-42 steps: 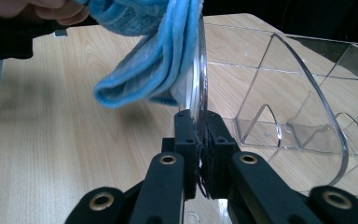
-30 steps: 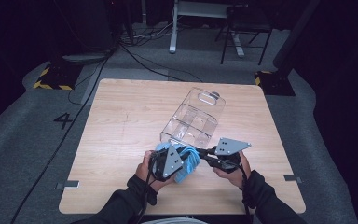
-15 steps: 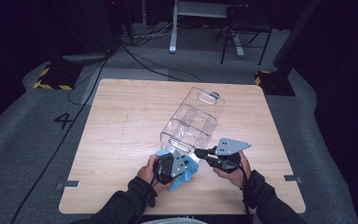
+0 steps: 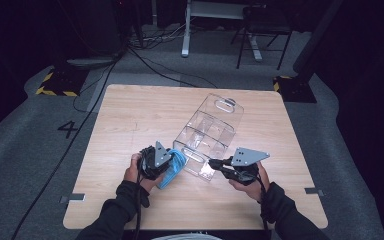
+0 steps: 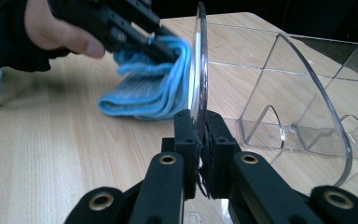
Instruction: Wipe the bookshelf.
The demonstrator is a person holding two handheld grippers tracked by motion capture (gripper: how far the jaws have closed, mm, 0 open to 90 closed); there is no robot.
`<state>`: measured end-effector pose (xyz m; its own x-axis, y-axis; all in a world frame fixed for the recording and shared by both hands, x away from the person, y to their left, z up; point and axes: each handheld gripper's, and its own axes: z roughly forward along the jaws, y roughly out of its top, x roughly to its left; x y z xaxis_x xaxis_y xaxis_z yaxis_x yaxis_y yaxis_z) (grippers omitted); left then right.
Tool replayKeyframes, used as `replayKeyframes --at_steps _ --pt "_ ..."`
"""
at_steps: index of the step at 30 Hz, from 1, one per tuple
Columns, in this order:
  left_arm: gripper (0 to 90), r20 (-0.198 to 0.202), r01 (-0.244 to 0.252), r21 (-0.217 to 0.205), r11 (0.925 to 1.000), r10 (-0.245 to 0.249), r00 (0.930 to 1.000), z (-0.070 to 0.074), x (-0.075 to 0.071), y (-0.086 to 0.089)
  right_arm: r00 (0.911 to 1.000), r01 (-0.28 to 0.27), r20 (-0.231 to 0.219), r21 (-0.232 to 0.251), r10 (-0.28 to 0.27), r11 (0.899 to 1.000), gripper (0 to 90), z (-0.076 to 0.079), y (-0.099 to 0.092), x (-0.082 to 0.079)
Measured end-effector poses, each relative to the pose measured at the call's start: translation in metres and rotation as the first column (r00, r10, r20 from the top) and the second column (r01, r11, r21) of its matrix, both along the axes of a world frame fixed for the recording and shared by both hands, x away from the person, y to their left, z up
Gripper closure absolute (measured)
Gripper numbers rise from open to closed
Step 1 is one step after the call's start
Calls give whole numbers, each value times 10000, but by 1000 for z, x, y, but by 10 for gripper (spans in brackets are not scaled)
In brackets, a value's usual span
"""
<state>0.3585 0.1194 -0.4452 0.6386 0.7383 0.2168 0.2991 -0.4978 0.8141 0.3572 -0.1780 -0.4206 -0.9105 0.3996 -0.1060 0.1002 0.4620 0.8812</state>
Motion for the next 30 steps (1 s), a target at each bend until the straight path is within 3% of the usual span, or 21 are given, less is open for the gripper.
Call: replayKeyframes --at_steps 7,8,11,13,17,20,23,25,30 --pt "777 980 -3 -815 9967 83 9952 27 -8 -1 10000 55 -13 11 -55 10000 859 0 0 0" --pt "777 980 -3 -815 9967 83 9952 27 -8 -1 10000 62 -35 21 -62 10000 859 0 -1 0" --pt "778 1074 364 -1635 9859 -189 9940 36 -13 -6 10000 80 -27 11 -80 10000 859 0 -1 0" --pt "778 1269 754 -1789 9810 -530 9905 40 -18 -12 10000 68 -28 17 -68 10000 859 -1 0 0" --pt "778 1531 1503 -1446 9780 -1279 9799 40 -29 -32 10000 75 -29 20 -75 10000 859 -1 0 0" --pt "777 1606 1971 -924 9760 -1807 9703 36 -35 -49 10000 93 -15 9 -92 10000 859 -1 0 0" --pt "778 1512 2357 -925 9674 -2204 9636 29 -37 -59 9999 107 -19 9 -107 9999 860 -1 -1 0" --pt "779 1385 2586 -499 9647 -2498 9584 25 -38 -64 9999 95 -42 14 -95 10000 860 -1 -1 1" --pt "779 967 2730 -362 9613 -2686 9584 13 -35 -67 9999 105 -30 -7 -105 9999 861 -1 -1 1"
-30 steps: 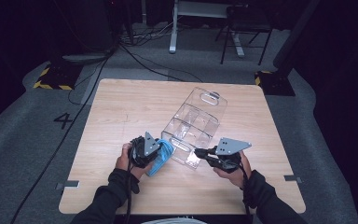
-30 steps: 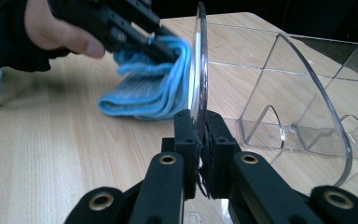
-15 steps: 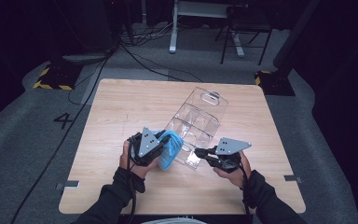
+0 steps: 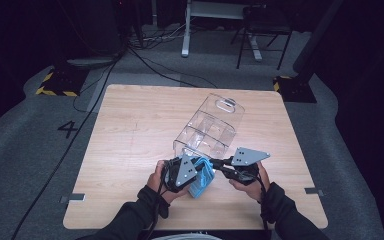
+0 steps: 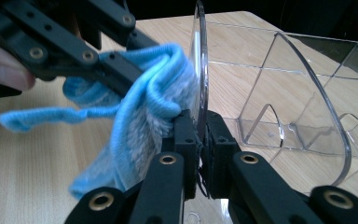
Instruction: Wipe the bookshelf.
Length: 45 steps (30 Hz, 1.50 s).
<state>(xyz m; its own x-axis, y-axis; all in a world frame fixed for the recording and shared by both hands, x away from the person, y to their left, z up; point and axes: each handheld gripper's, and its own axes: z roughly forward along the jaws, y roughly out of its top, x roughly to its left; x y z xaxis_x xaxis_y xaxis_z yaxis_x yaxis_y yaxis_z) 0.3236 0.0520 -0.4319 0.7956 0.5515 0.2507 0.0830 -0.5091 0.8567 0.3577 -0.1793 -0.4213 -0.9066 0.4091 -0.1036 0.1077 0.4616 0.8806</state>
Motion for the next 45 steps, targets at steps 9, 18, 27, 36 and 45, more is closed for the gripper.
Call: replayKeyframes --at_steps 9,18,27,36,45 --pt "779 -352 245 1173 9928 -205 9992 -25 6 -9 10000 13 21 -6 -13 10000 861 0 0 0" --pt "778 -990 -305 1712 9848 480 9939 -36 19 10 10000 -13 19 -18 13 10000 861 0 0 0" --pt "772 -1146 -1597 1218 9796 1737 9781 -26 34 45 10000 -20 29 -35 20 10000 859 0 0 0" --pt "769 -364 -2704 -178 9626 2697 9623 8 37 74 10000 19 31 -6 -19 10000 860 0 0 -1" --pt "771 424 -2158 -895 9723 2202 9745 30 25 59 9999 135 89 -68 -135 9999 858 0 0 -2"
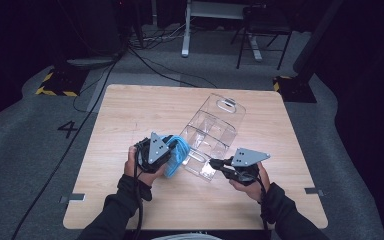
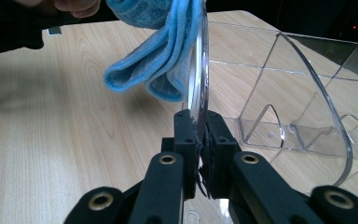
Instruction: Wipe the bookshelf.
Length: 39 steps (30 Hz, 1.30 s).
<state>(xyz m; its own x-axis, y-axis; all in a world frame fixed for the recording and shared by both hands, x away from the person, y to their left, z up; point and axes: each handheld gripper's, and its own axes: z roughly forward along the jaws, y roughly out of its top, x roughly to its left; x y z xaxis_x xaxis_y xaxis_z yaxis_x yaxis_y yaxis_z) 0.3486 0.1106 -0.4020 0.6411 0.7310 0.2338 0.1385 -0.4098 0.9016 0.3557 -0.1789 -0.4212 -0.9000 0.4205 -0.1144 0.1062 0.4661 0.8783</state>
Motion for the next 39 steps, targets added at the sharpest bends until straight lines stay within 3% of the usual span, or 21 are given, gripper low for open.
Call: replayKeyframes --at_steps 1,3,6,11,13,14,21,27,31,32,33,34,36,39 --pt "772 155 297 -74 9995 -296 9994 2 -4 -6 10000 -1 9 -11 1 10000 858 0 0 0" --pt "771 155 297 -74 9995 -296 9994 2 -4 -6 10000 -10 18 -14 10 10000 858 0 0 0" --pt "771 324 1126 230 9934 -1133 9930 2 -15 -24 10000 2 8 -18 -2 10000 858 0 0 0" --pt "773 58 1790 570 9822 -1796 9837 -14 -21 -43 10000 16 10 -47 -16 10000 858 0 0 0" --pt "774 -374 2050 404 9779 -2035 9784 -26 -21 -50 10000 18 3 -58 -18 10000 858 0 0 0" --pt "774 -433 2073 708 9757 -2046 9779 -31 -22 -54 10000 18 -11 -54 -18 10000 858 0 0 0" --pt "774 -944 2701 1860 9447 -2565 9619 -59 -25 -78 10000 27 -2 -93 -27 10000 858 0 0 0" --pt "775 -1694 2941 2407 9250 -2583 9511 -71 -18 -77 10000 6 -9 -97 -6 10000 858 0 0 1" --pt "775 -1856 2745 2533 9276 -2319 9549 -74 -13 -68 10000 11 -4 -118 -11 9999 859 0 -1 0" --pt "775 -1995 2417 2512 9373 -1942 9605 -73 -7 -57 10000 8 -37 -111 -8 9999 859 0 -1 0" --pt "774 -2023 2294 2453 9419 -1817 9623 -73 -4 -52 10000 2 -32 -113 -3 9999 859 0 -2 0" --pt "774 -2023 2294 2453 9419 -1817 9623 -73 -4 -52 10000 2 -32 -113 -3 9999 859 0 -2 0" --pt "773 -2197 1786 2277 9572 -1282 9671 -72 4 -35 10000 -3 -38 -113 3 9999 859 0 -2 0" --pt "771 -2313 1202 1959 9732 -733 9701 -69 14 -17 10000 -10 -50 -110 10 9999 859 0 -2 0"
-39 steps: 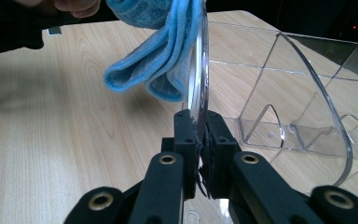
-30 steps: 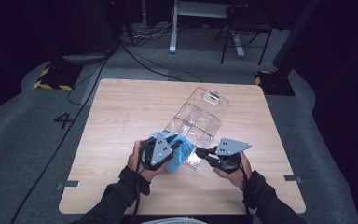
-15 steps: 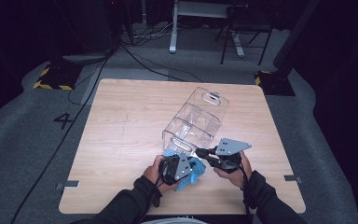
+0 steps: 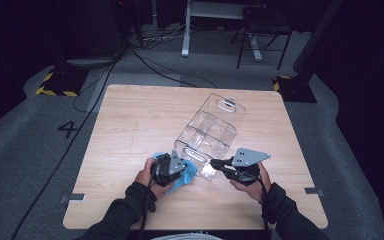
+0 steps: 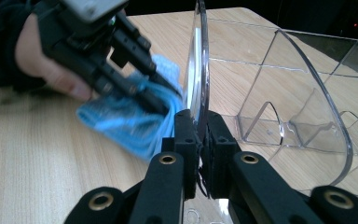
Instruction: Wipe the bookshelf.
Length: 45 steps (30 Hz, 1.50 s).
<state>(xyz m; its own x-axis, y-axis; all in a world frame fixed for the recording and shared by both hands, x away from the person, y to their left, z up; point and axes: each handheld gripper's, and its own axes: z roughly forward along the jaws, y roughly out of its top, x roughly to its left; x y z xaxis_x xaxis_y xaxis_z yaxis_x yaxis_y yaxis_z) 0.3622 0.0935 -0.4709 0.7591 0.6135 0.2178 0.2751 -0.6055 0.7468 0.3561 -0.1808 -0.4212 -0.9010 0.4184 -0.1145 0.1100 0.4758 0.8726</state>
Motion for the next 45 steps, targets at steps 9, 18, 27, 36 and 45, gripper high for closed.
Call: replayKeyframes --at_steps 9,18,27,36,45 --pt "770 1056 -953 -1605 9824 1130 9880 39 0 31 10000 5 -9 43 -5 10000 859 0 0 0" --pt "772 2441 11 -2108 9775 515 9684 62 -18 5 9999 114 -18 72 -113 9999 856 -1 0 1" --pt "772 2176 1672 -1911 9672 -1243 9681 51 -34 -38 9998 171 -33 32 -171 9998 857 -1 0 1" --pt "773 1300 1930 -1439 9706 -1748 9760 26 -33 -48 9997 249 -83 -31 -249 9997 859 -3 -1 3" --pt "772 628 1614 -319 9864 -1592 9852 3 -21 -44 9996 288 35 -87 -288 9995 859 -3 0 1"
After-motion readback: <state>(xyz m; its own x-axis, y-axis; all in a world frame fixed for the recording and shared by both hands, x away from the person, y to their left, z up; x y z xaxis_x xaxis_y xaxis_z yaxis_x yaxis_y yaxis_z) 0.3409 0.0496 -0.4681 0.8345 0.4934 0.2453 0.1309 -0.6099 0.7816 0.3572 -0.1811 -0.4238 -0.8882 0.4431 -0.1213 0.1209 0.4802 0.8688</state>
